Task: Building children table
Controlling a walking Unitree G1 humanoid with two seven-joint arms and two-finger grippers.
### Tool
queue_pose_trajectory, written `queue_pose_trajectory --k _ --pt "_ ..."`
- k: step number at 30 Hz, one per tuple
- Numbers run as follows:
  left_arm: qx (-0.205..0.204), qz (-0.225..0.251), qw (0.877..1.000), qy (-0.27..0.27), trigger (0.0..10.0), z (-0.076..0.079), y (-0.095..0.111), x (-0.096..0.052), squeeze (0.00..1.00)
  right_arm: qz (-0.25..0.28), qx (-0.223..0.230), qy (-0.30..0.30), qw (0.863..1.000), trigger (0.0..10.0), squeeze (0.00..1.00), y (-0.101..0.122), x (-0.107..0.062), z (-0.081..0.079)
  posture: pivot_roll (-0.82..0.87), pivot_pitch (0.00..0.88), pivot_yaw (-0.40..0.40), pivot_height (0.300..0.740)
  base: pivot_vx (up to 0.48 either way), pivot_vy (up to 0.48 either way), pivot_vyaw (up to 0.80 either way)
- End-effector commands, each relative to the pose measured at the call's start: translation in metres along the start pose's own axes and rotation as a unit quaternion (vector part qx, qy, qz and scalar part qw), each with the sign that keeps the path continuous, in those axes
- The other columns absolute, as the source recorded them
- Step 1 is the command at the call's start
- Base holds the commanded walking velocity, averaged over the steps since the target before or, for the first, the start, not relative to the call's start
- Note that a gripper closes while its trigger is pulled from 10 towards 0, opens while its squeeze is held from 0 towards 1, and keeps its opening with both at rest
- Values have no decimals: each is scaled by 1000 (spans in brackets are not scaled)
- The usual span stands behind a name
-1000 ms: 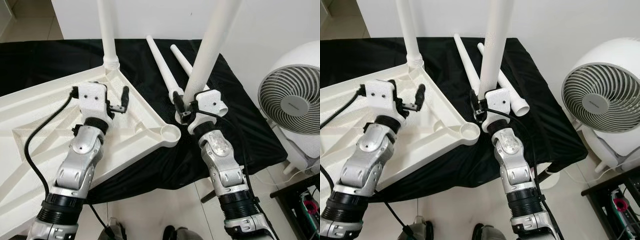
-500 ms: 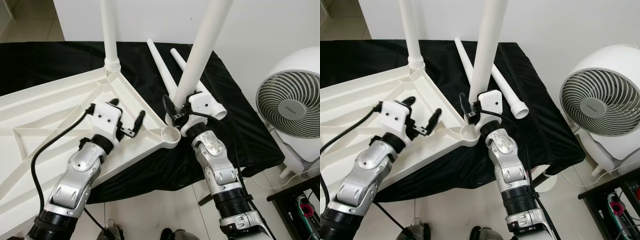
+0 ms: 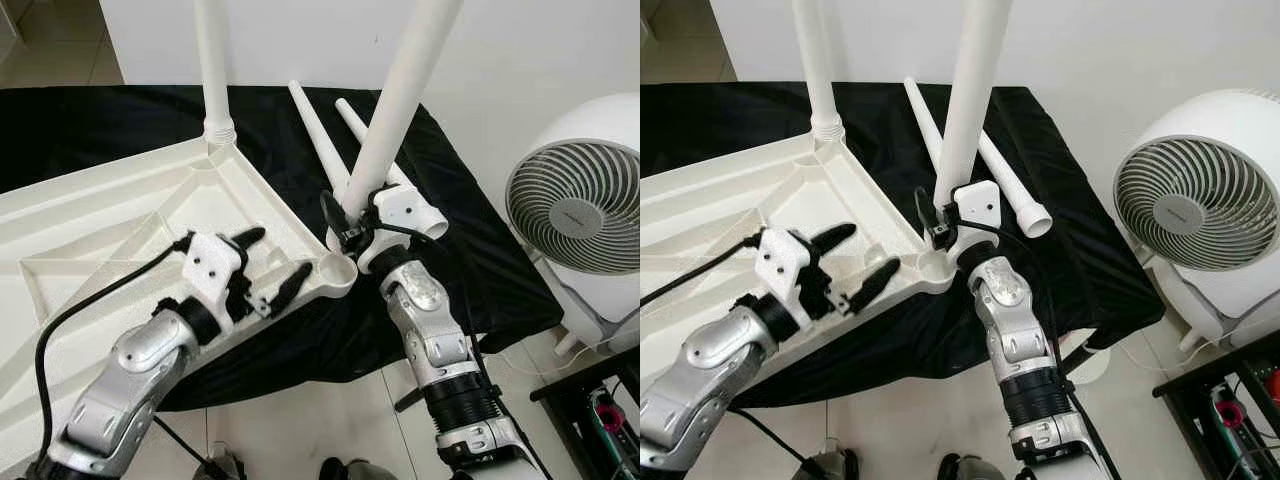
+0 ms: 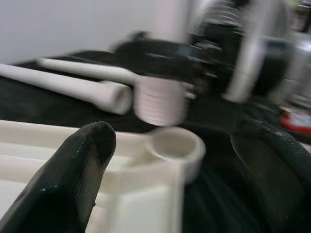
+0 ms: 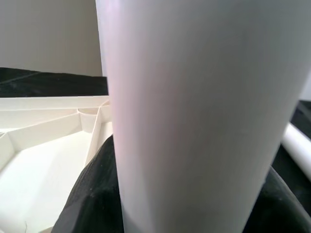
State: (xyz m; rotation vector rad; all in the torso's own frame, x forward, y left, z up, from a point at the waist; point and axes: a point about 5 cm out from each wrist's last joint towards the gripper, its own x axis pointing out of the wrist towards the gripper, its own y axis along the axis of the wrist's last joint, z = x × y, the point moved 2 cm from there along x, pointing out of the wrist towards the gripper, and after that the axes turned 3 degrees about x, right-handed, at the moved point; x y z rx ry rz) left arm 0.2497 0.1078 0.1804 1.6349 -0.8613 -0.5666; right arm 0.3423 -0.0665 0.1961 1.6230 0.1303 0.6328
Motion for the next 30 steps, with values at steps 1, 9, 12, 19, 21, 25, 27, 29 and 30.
queue_pose_trajectory --k 1,9,12,19,21,25,27,29,30 --pt "3 -5 1000 -22 10000 6 0 -1 0 5 13 -2 1000 10000 0 -1 -2 1 171 131 -98 740 0 0 0" --pt "3 -11 1000 -25 10000 3 2 -3 0 2 39 -5 999 10000 0 -6 -3 0 170 137 -90 740 0 0 0" --pt "4 -13 1000 -24 10000 1 3 -4 0 -12 27 7 1000 10000 0 -13 -8 -6 170 143 -92 740 0 0 0" --pt "1 -12 1000 -26 10000 0 5 -6 0 -24 27 13 999 10000 0 -20 -18 -10 168 147 -93 740 0 0 0" --pt "2 -11 1000 -26 10000 -1 5 -6 0 -34 28 16 999 10000 0 -25 -24 -12 166 150 -93 740 0 0 0" --pt "3 -11 1000 -25 10000 -1 5 -6 0 -44 29 19 998 10000 0 -31 -29 -14 164 151 -90 740 0 0 0" --pt "3 -11 1000 -25 10000 -2 6 -5 0 -47 29 23 998 10000 0 -32 -30 -16 164 152 -90 740 0 0 0" --pt "3 -11 1000 -25 10000 -2 7 -6 0 -47 28 24 998 10000 0 -32 -30 -17 164 152 -90 740 0 0 0" --pt "3 -11 1000 -24 10000 -3 7 -6 0 -50 21 29 998 10000 0 -33 -31 -18 164 153 -89 740 0 0 0"
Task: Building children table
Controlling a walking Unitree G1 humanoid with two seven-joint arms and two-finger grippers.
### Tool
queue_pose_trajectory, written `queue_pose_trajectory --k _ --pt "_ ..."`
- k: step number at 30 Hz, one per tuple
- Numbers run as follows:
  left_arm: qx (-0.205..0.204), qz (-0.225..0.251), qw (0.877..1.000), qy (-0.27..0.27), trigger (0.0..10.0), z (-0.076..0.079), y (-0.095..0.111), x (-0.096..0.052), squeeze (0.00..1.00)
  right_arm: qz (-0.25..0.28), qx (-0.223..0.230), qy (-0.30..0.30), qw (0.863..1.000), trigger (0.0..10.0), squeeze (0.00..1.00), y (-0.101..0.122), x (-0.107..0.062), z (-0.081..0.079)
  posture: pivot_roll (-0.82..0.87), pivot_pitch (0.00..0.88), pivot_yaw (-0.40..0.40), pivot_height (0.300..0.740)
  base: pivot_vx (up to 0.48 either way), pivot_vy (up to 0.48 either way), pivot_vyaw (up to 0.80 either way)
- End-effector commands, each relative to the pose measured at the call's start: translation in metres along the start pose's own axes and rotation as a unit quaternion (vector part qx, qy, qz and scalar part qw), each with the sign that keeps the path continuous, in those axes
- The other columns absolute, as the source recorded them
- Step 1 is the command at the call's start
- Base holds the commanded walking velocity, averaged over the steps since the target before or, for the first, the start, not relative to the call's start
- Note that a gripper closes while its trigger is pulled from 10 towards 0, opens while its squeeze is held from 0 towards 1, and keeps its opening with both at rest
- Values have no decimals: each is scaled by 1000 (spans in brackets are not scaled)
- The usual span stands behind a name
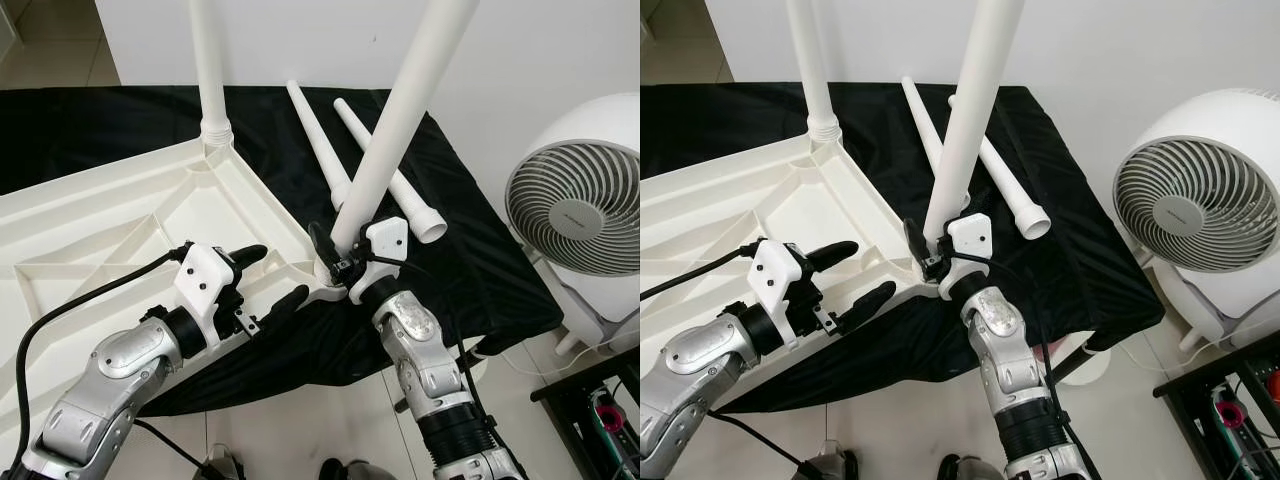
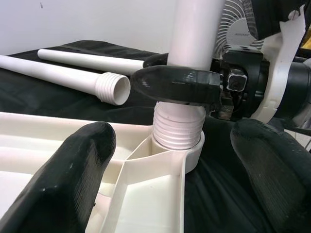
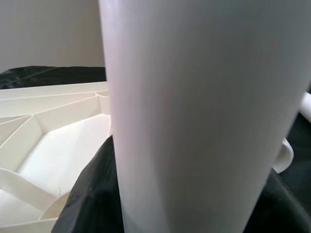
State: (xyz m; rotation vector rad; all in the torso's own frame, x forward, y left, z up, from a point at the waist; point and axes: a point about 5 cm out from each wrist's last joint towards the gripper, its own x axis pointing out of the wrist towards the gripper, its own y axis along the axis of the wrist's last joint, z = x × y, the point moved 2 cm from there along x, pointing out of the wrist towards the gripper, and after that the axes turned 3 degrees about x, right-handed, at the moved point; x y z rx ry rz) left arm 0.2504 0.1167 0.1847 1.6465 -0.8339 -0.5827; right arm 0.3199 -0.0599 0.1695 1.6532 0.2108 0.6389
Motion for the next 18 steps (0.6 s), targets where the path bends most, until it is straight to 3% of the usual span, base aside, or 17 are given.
queue_pose_trajectory --k 1,4,9,15,18 --pt "5 3 1000 -27 10000 4 4 0 0 -31 -4 7 999 10000 0 -13 -6 -2 164 153 -89 740 0 0 0" --pt "6 3 1000 -25 10000 3 4 0 0 -41 -31 22 998 10000 0 -17 -11 -2 166 154 -88 740 0 0 0" --pt "6 4 1000 -24 10000 3 5 0 0 -44 -37 24 998 10000 0 -19 -13 0 165 155 -86 740 0 0 0" --pt "5 7 1000 -23 10000 2 6 0 0 -33 0 20 999 10000 0 -20 -11 12 163 161 -78 740 0 0 0" --pt "4 7 1000 -23 10000 2 7 0 0 -31 -56 60 996 10000 0 -20 -10 8 164 165 -78 740 0 0 0"
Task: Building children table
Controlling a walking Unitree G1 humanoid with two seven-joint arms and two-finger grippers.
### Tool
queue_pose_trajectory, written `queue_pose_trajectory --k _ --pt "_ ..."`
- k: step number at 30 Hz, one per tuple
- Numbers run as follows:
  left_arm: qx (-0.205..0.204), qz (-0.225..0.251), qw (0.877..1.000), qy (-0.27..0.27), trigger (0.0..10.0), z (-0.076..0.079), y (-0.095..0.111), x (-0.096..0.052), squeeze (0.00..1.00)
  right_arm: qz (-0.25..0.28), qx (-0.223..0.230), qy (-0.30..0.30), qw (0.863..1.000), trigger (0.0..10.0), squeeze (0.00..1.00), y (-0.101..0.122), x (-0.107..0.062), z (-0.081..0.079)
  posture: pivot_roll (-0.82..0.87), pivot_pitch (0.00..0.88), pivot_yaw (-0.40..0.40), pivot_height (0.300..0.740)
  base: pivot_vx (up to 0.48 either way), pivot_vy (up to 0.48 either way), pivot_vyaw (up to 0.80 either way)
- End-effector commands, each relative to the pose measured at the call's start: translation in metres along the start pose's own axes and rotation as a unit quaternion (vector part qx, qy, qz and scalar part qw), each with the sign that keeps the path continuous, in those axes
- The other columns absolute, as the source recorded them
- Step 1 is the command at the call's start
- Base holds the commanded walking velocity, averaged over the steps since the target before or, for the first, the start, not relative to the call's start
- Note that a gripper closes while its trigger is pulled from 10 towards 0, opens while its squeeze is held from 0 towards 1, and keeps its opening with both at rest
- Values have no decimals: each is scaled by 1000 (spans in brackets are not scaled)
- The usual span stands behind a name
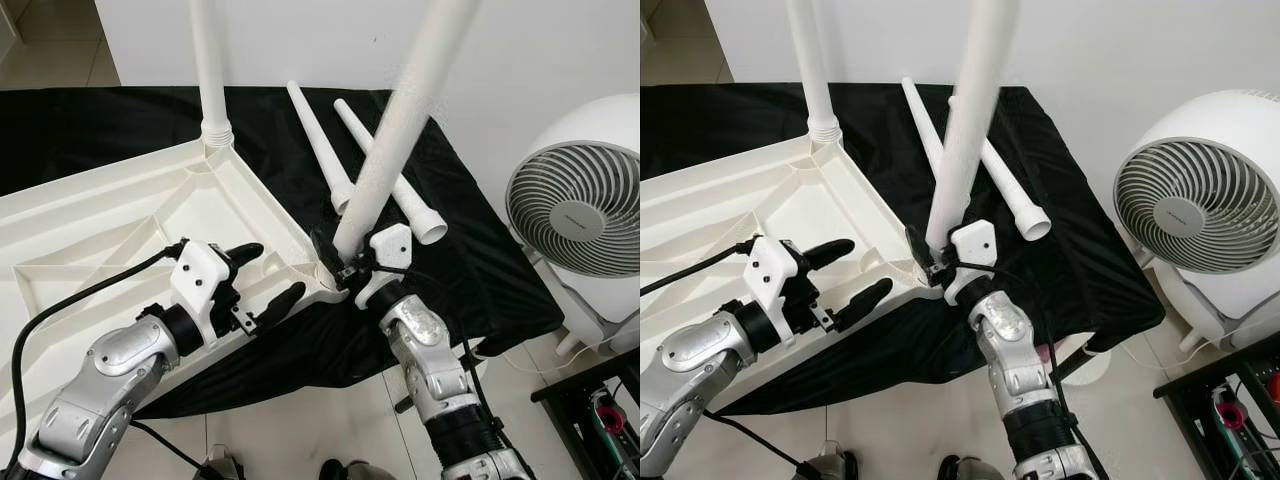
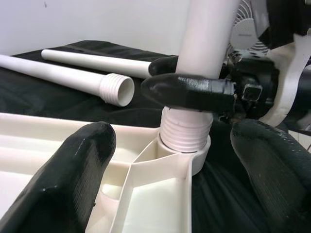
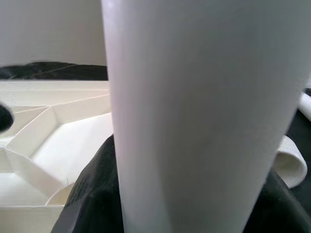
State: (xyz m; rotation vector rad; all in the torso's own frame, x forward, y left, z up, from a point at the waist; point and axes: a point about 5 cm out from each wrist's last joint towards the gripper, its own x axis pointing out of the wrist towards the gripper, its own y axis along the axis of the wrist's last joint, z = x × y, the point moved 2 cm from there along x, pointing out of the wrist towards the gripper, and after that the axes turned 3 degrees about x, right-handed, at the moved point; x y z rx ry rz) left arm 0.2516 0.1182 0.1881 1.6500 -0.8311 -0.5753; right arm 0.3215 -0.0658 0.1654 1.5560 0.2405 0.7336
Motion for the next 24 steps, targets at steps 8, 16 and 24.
queue_pose_trajectory --k 8,16,24 --pt "2 7 1000 -25 10000 5 5 0 0 -58 -16 13 998 10000 0 -25 -13 5 165 167 -81 740 0 0 0" --pt "1 8 1000 -23 10000 6 5 0 0 -59 85 -54 993 10000 0 -36 -19 18 164 164 -85 740 0 0 0" --pt "0 11 1000 -22 10000 6 6 1 0 -48 56 -67 995 10000 0 -34 -20 13 164 158 -88 740 0 0 0"
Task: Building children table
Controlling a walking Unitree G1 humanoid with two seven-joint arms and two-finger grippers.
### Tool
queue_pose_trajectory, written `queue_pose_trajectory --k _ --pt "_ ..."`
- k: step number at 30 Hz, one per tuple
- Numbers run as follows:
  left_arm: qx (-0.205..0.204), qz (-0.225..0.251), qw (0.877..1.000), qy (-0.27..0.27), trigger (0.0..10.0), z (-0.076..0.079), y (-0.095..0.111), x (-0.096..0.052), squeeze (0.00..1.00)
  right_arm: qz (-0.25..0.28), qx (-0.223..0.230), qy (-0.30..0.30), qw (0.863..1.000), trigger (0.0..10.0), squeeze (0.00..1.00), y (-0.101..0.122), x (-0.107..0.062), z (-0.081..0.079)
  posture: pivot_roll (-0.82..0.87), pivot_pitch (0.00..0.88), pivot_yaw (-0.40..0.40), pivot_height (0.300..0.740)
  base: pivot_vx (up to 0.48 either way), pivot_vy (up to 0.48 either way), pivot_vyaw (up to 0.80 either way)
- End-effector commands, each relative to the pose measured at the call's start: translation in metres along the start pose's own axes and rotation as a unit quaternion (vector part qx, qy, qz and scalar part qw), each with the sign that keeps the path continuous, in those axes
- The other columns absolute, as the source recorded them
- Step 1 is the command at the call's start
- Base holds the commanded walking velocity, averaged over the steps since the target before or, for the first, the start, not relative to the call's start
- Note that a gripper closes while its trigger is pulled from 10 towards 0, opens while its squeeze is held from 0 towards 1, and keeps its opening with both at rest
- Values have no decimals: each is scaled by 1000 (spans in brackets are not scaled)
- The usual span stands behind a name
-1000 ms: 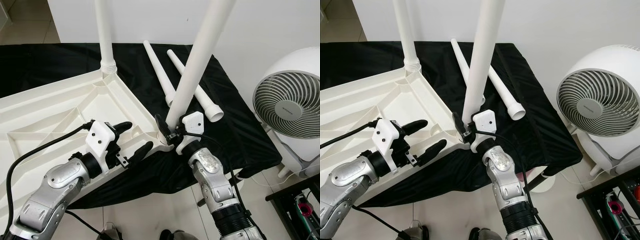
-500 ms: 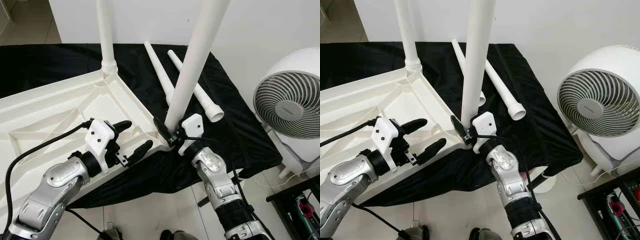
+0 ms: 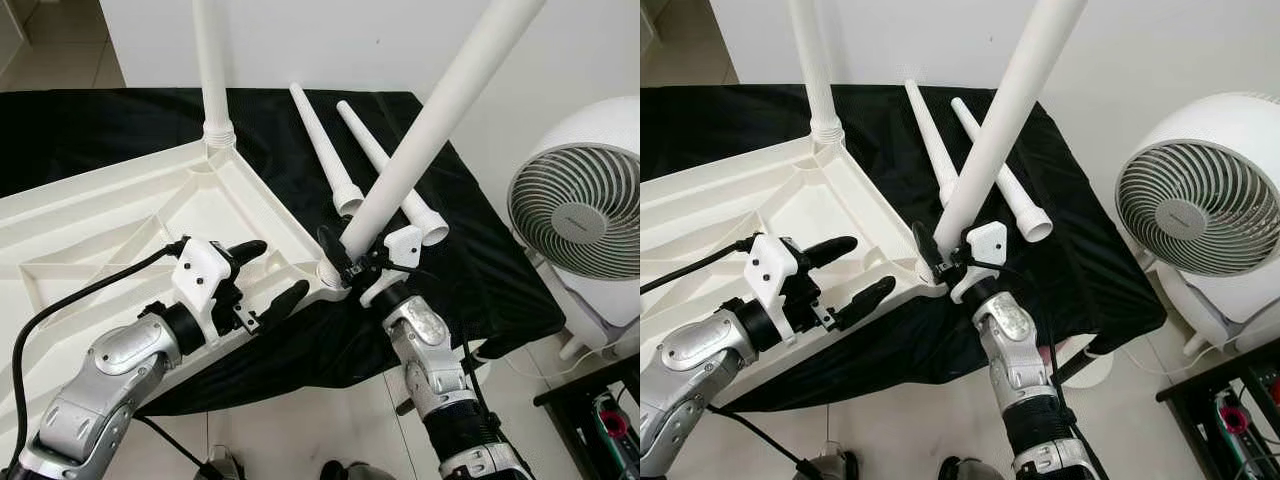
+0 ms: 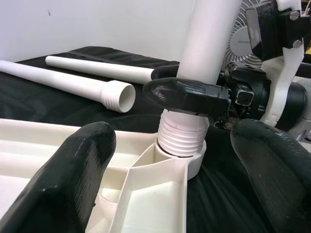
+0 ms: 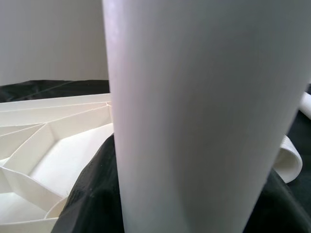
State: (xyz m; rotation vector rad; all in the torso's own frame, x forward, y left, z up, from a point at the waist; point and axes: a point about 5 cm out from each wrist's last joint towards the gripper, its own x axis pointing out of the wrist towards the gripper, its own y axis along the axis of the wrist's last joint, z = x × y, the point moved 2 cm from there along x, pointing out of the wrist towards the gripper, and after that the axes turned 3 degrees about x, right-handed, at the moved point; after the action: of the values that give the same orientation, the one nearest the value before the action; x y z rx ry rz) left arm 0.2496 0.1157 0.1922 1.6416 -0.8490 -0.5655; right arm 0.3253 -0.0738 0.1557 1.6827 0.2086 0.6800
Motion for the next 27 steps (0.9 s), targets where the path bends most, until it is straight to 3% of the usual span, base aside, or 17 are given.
queue_pose_trajectory --k 1,9,16,18,21,27 --pt "-2 3 1000 -20 10000 3 2 0 0 -52 -21 -18 998 10000 0 -22 -13 6 165 154 -86 740 0 0 0" --pt "5 3 1000 -20 10000 1 3 0 0 -95 -47 18 994 10000 0 -28 -6 3 167 144 -83 740 0 0 0" --pt "5 4 1000 -17 10000 0 4 0 0 -138 -64 27 988 10000 0 -33 -1 12 171 136 -89 740 0 0 0" --pt "5 6 1000 -15 10000 0 4 -1 0 -147 -24 18 989 10000 0 -35 -1 16 173 135 -90 740 0 0 0" --pt "5 6 1000 -14 10000 0 4 -1 0 -145 1 4 989 10000 0 -35 1 19 174 135 -92 740 0 0 0" --pt "4 6 1000 -14 10000 0 5 -1 0 -143 18 -11 989 10000 0 -33 3 23 174 134 -90 740 0 0 0"
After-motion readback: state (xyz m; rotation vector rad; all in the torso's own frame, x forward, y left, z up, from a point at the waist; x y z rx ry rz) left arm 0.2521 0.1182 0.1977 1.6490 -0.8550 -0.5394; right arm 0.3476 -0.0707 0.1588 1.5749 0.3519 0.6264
